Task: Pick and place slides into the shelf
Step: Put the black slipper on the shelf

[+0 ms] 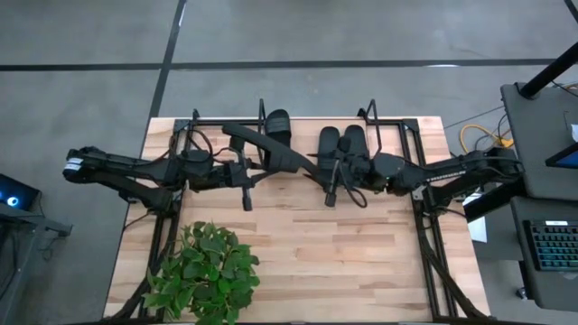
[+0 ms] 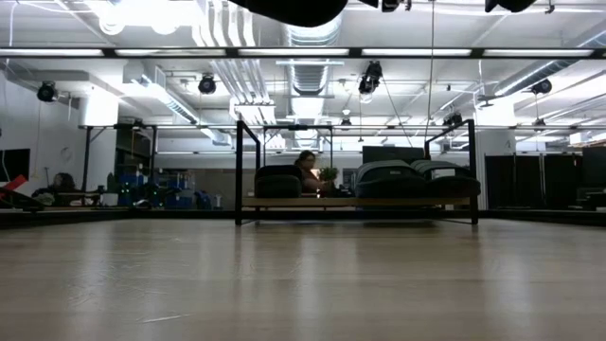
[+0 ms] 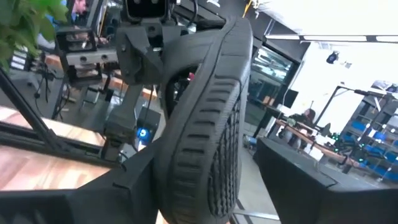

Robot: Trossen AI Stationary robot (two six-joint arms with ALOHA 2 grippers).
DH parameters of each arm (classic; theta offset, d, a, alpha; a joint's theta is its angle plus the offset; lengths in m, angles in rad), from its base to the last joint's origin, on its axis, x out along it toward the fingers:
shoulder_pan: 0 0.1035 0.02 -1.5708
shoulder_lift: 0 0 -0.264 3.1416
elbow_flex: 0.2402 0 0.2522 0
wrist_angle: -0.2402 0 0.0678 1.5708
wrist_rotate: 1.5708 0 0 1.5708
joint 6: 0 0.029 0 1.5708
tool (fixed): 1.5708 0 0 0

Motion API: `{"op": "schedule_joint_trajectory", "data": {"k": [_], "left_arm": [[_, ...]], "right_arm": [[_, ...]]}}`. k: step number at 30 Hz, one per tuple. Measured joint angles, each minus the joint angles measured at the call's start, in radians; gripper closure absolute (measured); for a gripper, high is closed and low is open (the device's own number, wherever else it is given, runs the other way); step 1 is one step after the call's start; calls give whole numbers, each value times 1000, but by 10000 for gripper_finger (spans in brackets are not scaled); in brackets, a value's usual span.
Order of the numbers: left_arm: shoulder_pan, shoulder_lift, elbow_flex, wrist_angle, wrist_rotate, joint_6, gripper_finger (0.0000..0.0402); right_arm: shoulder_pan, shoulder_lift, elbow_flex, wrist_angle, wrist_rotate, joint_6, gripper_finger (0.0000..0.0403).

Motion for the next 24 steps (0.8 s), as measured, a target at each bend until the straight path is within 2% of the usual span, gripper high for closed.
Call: {"op": "schedule_joint_trajectory", "data": {"k": [4, 10, 14, 17, 24], "left_arm": [[0, -5, 0, 3, 1, 4, 402], [0, -8, -2, -1, 16, 2, 399], [0, -8, -2, -1, 24, 9, 374], [0, -8, -2, 0, 32, 69, 346], [-3, -11, 4, 21, 37, 218, 269]], "right_arm": [[-2, -2, 9, -13, -2, 6, 215], [-3, -9, 11, -39, 20, -35, 361], [-2, -15, 11, -45, 88, -23, 365], [-3, -50, 11, -68, 146, -27, 365], [-4, -221, 5, -216, 232, 6, 365]]}}
